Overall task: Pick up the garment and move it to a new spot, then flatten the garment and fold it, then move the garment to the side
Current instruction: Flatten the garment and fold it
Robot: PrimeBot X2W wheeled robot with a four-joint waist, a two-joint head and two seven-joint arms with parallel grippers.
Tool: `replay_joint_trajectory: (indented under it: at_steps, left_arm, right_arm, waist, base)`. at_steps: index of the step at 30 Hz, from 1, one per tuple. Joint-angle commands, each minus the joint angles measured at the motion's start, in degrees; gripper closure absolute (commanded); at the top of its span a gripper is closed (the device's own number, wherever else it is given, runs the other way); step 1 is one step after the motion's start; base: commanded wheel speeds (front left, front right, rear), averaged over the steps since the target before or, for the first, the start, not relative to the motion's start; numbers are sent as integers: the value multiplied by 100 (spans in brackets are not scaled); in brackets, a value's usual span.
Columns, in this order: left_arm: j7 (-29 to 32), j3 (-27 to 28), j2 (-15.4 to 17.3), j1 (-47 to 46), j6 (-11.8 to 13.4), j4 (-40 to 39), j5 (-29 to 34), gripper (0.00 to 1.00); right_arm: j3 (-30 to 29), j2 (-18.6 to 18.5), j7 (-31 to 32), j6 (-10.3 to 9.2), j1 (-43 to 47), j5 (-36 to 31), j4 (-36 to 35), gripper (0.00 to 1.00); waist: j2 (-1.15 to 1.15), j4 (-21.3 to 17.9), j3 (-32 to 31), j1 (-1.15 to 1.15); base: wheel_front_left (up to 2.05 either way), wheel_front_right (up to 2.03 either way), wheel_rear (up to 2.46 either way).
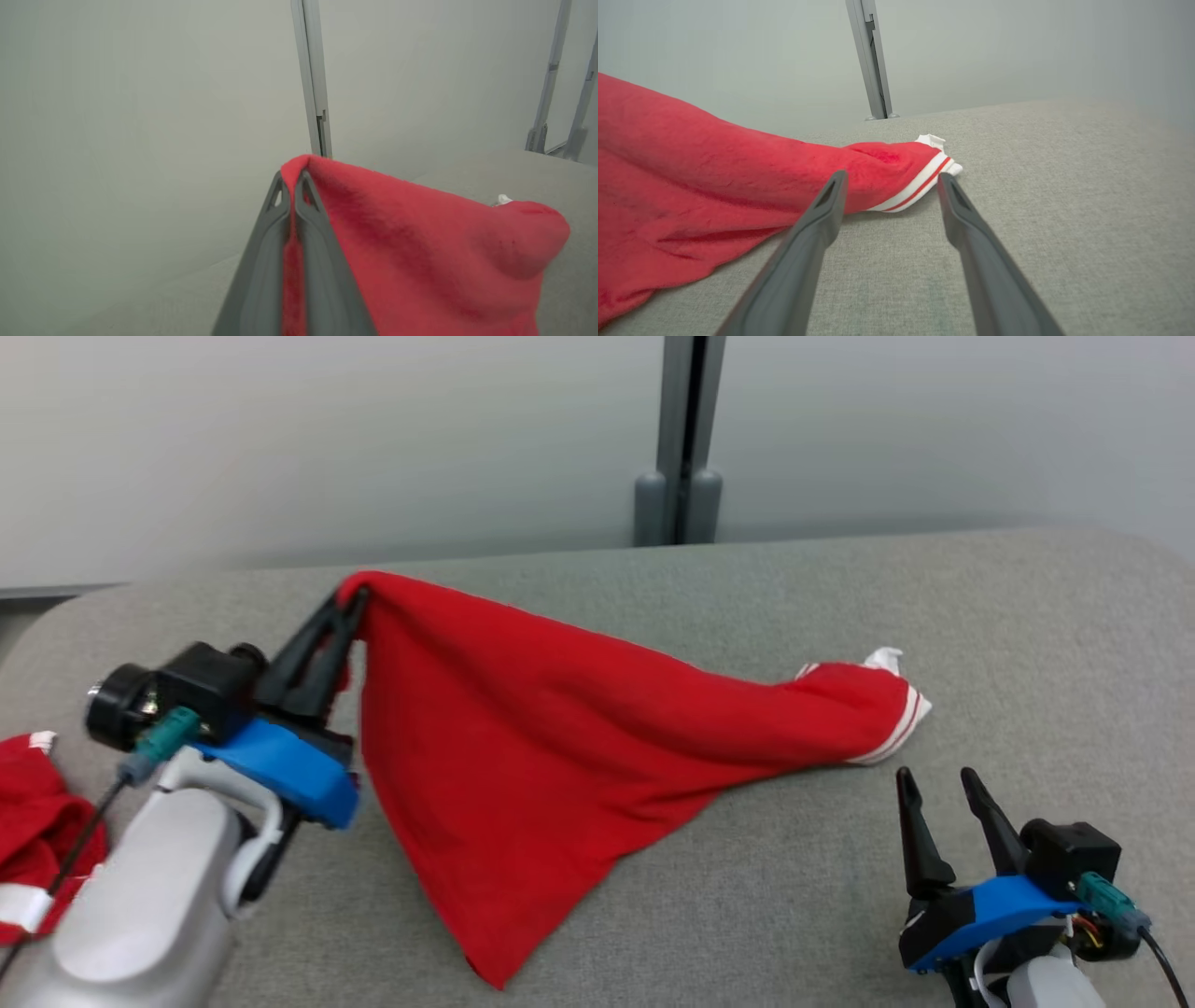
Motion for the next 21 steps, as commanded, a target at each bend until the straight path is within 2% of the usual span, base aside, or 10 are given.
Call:
replay_joint_trajectory:
  at_steps: [1,7,8,9,12,14,15,16,17,21]
  left_arm:
    - [28,-23,139,-172,14,268,-66,100]
    - [-128,-139,467,-724,14,1488,-449,100]
    - [-167,-90,489,-804,14,1661,-463,95]
    - [-203,-18,477,-882,20,1825,-470,58]
    - [-248,187,394,-1025,131,2213,-379,80]
    - [-255,365,345,-1110,179,2177,-265,81]
    - [-255,458,320,-1078,180,2176,-210,67]
    - [-252,523,290,-1043,174,2175,-158,20]
    - [-253,590,246,-984,170,2172,-91,0]
    - [-255,984,-71,-645,231,2075,97,0]
  right_arm:
    - [53,-14,-5,0,-100,48,-35,0]
    - [262,-17,-5,0,-252,101,-98,0]
    - [277,-15,-4,0,-275,101,-103,0]
    - [287,-15,-4,0,-292,99,-108,0]
    - [312,-14,-4,0,-336,97,-117,0]
    - [313,-14,-4,0,-340,82,-120,0]
    - [311,-15,-4,0,-332,71,-120,0]
    - [305,-15,-4,0,-325,60,-115,0]
    - [297,-14,-4,0,-315,46,-107,0]
    - [243,-14,-4,0,-232,25,-52,0]
  waist:
    - [0,-26,99,0]
    - [0,-240,463,0]
    - [0,-266,502,0]
    - [0,-290,531,0]
    - [0,-350,587,0]
    - [0,-367,596,0]
    - [0,-372,594,0]
    - [0,-375,585,0]
    - [0,-374,572,0]
    - [0,-322,454,0]
  base:
    - [0,0,0]
    - [0,0,0]
    - [0,0,0]
    - [0,0,0]
    - [0,0,0]
    - [0,0,0]
    - [0,0,0]
    - [0,0,0]
    - [0,0,0]
    - [0,0,0]
